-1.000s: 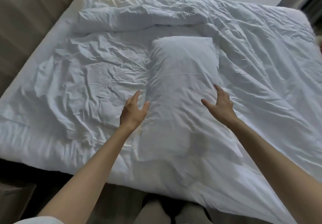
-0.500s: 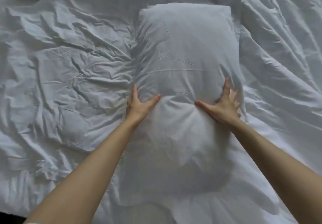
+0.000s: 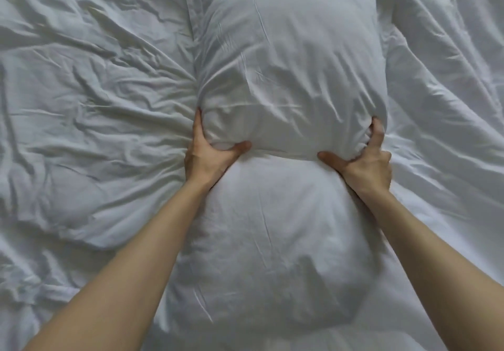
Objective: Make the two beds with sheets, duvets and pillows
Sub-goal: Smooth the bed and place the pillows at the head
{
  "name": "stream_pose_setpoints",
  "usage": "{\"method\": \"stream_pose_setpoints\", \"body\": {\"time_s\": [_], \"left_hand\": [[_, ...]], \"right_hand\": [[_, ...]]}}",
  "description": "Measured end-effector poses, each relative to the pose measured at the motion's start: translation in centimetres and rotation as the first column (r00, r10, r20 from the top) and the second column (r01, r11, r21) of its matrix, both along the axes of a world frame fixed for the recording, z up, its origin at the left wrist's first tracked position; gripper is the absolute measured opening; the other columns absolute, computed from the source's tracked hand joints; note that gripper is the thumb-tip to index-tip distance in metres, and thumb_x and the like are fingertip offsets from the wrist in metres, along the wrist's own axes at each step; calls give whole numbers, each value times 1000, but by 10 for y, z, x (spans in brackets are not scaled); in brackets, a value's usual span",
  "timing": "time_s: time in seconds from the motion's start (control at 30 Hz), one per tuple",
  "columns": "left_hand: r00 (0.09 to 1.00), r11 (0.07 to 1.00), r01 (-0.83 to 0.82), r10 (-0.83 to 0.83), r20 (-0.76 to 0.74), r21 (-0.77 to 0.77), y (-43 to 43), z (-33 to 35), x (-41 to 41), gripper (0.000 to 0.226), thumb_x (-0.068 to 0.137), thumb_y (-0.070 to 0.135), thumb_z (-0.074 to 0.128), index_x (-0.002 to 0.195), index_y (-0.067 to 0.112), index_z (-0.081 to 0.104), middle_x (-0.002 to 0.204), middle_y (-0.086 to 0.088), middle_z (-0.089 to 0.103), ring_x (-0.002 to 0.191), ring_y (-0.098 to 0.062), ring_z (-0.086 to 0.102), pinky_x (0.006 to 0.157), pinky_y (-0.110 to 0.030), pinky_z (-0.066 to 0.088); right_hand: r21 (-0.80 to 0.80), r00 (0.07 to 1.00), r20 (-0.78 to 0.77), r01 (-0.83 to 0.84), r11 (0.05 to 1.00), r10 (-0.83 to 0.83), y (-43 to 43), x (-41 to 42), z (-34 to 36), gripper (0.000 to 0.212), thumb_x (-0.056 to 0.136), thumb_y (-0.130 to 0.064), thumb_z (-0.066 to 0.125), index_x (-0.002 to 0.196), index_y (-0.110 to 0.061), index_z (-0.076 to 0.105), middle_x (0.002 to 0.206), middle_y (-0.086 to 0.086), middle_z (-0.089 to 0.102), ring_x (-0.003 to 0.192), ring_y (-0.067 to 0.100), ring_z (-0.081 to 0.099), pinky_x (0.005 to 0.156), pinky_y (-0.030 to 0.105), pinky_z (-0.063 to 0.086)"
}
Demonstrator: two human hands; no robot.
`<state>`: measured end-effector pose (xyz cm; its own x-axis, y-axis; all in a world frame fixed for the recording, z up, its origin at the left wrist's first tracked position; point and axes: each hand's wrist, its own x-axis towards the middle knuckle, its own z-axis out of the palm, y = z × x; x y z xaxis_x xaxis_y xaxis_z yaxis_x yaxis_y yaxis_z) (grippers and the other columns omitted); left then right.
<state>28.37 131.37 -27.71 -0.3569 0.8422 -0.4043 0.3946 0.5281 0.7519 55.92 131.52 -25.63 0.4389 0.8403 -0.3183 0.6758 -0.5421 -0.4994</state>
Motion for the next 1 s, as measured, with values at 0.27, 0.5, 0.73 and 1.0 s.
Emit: {"method": "stream_pose_setpoints", "body": {"time_s": [0.27, 0.5, 0.73, 1.0], "left_hand": [[963, 981, -192, 187, 192, 4, -38, 72, -20, 104, 55, 77, 74, 145, 37, 37, 142, 6, 49, 127, -18, 49, 109, -39, 41], [938, 942, -321, 304, 165, 95, -125, 154, -56, 96, 55, 70, 79, 137, 31, 47, 132, 9, 55, 118, -14, 54, 104, -36, 45], [867, 848, -498, 485, 114, 178, -212, 235, -77, 83, 67, 56, 80, 137, 25, 48, 120, 13, 54, 110, -10, 53, 96, -25, 43], [680, 641, -727, 723, 125, 246, -346, 299, -85, 74, 71, 58, 77, 133, 30, 48, 119, 16, 51, 110, -8, 50, 91, -23, 38]], "right_hand": [[51, 994, -109, -25, 998, 30, -32, -5, 81, 90, 62, -61, 82, 133, -31, 35, 105, -5, 56, 99, 20, 52, 84, 31, 40], [139, 989, -107, -85, 987, 100, -104, -33, 156, 86, 58, -63, 82, 129, -29, 48, 125, -4, 61, 114, 23, 57, 94, 38, 45], [264, 959, -111, -224, 938, 260, -139, -66, 240, 91, 61, -64, 80, 137, -23, 51, 133, -3, 60, 124, 21, 53, 104, 37, 41], [328, 839, -176, -444, 834, 515, -199, -111, 293, 84, 62, -64, 79, 133, -27, 53, 123, -7, 64, 114, 18, 58, 92, 29, 40]]}}
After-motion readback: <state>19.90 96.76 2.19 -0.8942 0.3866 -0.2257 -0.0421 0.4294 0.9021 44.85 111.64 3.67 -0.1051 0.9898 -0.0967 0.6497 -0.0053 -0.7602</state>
